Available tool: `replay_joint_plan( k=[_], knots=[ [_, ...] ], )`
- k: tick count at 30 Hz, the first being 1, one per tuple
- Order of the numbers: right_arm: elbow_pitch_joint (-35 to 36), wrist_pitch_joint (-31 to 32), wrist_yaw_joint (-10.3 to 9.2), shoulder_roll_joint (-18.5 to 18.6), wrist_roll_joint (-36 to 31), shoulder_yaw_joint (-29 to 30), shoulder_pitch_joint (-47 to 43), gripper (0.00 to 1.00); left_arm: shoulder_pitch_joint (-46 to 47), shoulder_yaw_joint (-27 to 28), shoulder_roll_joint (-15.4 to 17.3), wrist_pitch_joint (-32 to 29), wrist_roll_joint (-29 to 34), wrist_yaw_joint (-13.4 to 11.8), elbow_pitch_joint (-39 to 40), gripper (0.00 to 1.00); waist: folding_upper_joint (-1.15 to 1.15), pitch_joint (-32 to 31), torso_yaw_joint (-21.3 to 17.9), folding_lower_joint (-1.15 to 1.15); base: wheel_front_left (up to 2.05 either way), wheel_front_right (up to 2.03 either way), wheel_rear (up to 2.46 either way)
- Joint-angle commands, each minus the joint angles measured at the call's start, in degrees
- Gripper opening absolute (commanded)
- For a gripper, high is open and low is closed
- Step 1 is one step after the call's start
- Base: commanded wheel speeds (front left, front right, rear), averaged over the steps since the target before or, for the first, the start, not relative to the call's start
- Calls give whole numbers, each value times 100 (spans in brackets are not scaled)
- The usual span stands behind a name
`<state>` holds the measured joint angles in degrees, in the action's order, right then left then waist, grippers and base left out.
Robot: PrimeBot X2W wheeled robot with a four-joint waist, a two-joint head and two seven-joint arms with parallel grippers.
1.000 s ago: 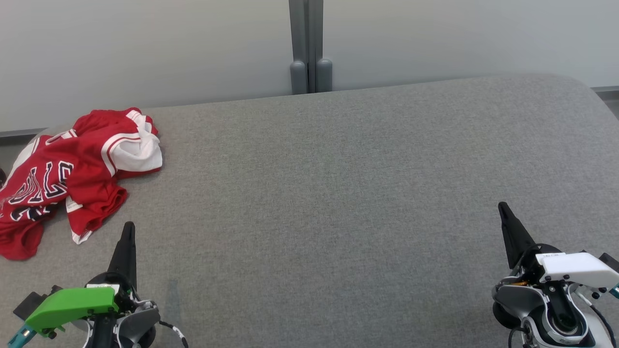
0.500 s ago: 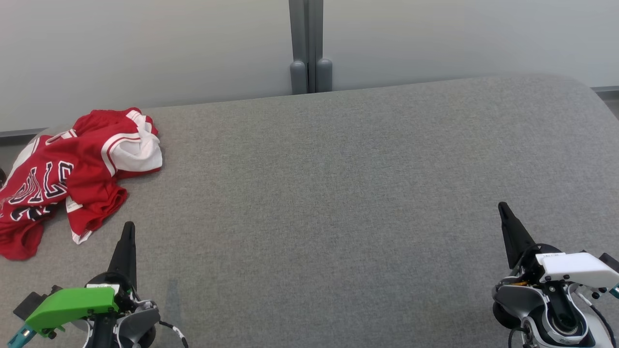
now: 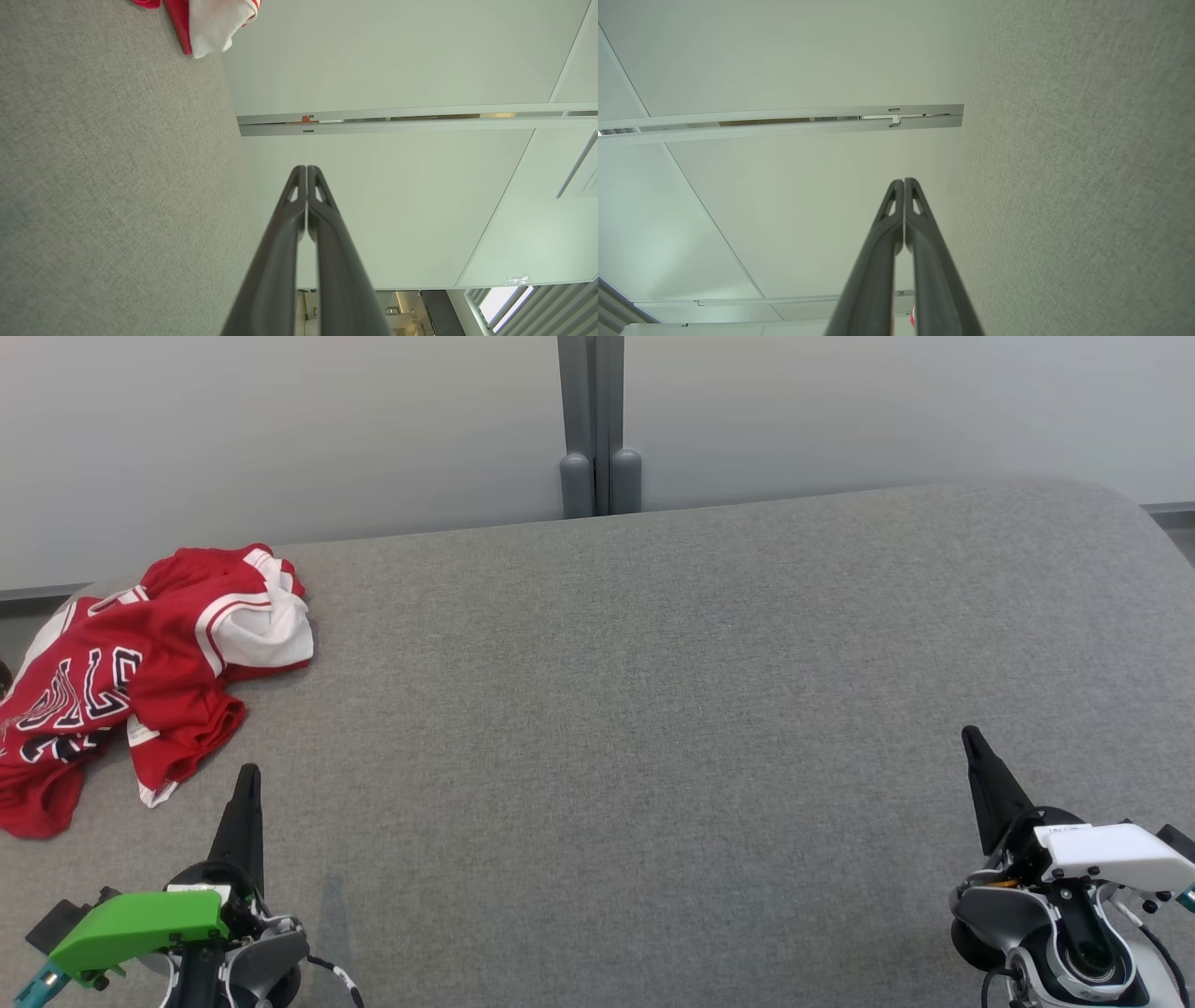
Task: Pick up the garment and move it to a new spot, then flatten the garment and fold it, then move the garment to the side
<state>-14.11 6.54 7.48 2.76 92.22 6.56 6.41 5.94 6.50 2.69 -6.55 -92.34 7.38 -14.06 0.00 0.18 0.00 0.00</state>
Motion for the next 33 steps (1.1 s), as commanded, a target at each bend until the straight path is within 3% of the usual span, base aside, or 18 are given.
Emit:
replay_joint_plan(
  k=[1, 33],
  knots=[
    [31, 13, 2, 23, 40, 5, -46, 0, 68, 13, 38, -14, -17, 32, 8, 0, 0, 0, 0, 0, 0, 0, 0],
    [31, 13, 2, 23, 40, 5, -47, 0, 68, 13, 38, -13, -17, 32, 7, 0, 0, 0, 0, 0, 0, 0, 0]
  ],
)
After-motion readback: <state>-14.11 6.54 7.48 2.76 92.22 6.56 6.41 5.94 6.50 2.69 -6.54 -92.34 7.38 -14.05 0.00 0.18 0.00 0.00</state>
